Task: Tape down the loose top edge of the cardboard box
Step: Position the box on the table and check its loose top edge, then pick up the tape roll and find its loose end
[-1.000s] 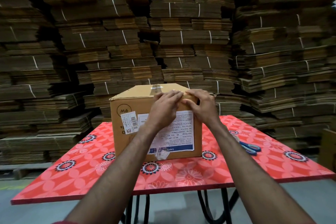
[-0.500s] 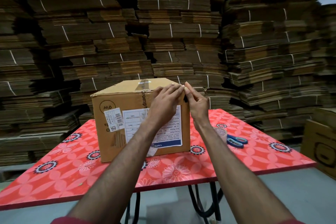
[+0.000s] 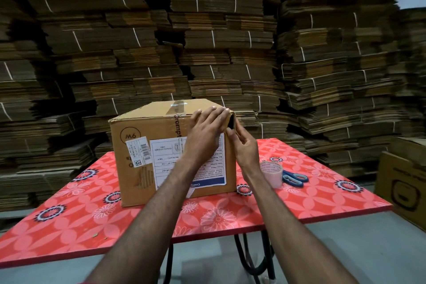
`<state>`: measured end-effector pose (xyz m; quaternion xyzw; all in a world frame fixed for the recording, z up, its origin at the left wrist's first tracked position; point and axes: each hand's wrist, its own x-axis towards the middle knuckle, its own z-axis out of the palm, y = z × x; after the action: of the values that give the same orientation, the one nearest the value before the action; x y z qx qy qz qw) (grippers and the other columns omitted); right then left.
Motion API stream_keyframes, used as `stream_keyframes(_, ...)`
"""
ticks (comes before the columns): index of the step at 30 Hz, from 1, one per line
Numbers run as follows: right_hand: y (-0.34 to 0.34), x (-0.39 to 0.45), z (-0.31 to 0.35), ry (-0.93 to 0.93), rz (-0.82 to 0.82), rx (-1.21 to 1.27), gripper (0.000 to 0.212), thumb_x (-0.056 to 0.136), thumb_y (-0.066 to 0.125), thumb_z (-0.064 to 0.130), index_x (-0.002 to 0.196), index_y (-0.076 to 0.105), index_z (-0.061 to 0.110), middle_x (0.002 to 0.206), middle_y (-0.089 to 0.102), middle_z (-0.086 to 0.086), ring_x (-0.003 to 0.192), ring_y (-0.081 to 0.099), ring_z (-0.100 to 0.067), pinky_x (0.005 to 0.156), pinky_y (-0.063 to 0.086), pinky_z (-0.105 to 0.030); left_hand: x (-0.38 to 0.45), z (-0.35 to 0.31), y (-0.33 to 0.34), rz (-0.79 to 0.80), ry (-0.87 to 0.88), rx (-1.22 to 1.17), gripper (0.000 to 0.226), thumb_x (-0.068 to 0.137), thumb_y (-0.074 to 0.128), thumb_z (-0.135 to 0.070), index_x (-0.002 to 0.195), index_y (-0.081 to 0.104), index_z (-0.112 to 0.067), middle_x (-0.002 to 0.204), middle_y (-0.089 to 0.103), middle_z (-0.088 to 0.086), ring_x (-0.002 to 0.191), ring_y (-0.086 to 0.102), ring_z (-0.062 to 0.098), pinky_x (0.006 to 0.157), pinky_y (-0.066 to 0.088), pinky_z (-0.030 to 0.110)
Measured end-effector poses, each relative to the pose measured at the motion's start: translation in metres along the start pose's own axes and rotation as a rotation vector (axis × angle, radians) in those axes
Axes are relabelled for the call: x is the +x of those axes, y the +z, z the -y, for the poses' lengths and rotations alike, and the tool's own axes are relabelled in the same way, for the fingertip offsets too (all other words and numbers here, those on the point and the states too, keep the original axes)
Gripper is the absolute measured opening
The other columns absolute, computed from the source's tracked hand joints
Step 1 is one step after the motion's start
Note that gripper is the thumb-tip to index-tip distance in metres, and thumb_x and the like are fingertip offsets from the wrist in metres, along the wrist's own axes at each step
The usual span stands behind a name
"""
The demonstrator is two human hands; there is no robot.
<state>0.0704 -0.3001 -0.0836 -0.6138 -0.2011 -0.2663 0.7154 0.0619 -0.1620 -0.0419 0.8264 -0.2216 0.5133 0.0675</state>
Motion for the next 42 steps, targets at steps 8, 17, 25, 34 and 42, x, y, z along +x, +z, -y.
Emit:
stream_keyframes(8,0.009,-0.005,-0.005,-0.01,-0.035,0.011,0.051,0.099,0.066,0.031,0.147,0.053,0.022,0.141,0.064,0.003,0.128,0.061,-0.006,0.11,0.05,-0.036,-0.001,-0.001,0.002,-0.025,-0.006,0.003,0.053,0.096,0.055,-0.019,0.148,0.045,-0.024,0.148,0.053,-0.004,0.143,0.039,0.018,0.119,0.015,0.041)
stream_keyframes(17,0.002,-0.006,-0.002,-0.014,0.0,-0.07,0.052,0.098,0.066,0.03,0.148,0.052,0.025,0.141,0.063,0.007,0.131,0.058,-0.004,0.112,0.048,-0.038,-0.008,-0.007,0.005,0.01,0.001,0.071,0.058,0.1,0.044,-0.024,0.156,0.031,-0.022,0.162,0.034,-0.003,0.154,0.02,0.018,0.123,0.013,0.047)
stream_keyframes(25,-0.009,-0.009,0.0,-0.018,0.029,-0.222,0.051,0.1,0.064,0.023,0.149,0.051,0.017,0.144,0.06,0.001,0.129,0.056,0.0,0.106,0.044,-0.011,-0.024,-0.021,0.018,0.018,-0.052,0.097,0.065,0.102,0.038,-0.027,0.161,0.011,-0.018,0.169,0.007,-0.002,0.156,-0.001,0.016,0.125,0.009,0.044)
stream_keyframes(34,-0.084,-0.031,-0.021,-0.002,-0.01,-0.726,0.033,0.097,0.064,0.019,0.128,0.07,0.015,0.128,0.072,-0.005,0.122,0.065,-0.022,0.104,0.049,-0.034,-0.055,-0.083,0.054,0.189,0.112,-0.103,0.056,0.092,0.05,-0.015,0.148,0.043,-0.018,0.166,0.025,0.001,0.151,0.026,0.021,0.119,0.023,0.038)
stream_keyframes(42,-0.133,-0.041,-0.04,0.054,0.079,-1.096,0.025,0.096,0.055,0.027,0.113,0.073,0.023,0.114,0.073,-0.004,0.119,0.061,-0.026,0.101,0.046,-0.042,-0.048,-0.124,0.084,0.53,-0.161,-0.453,0.046,0.092,0.052,-0.011,0.138,0.054,-0.014,0.152,0.043,0.008,0.134,0.047,0.03,0.11,0.041,0.04)
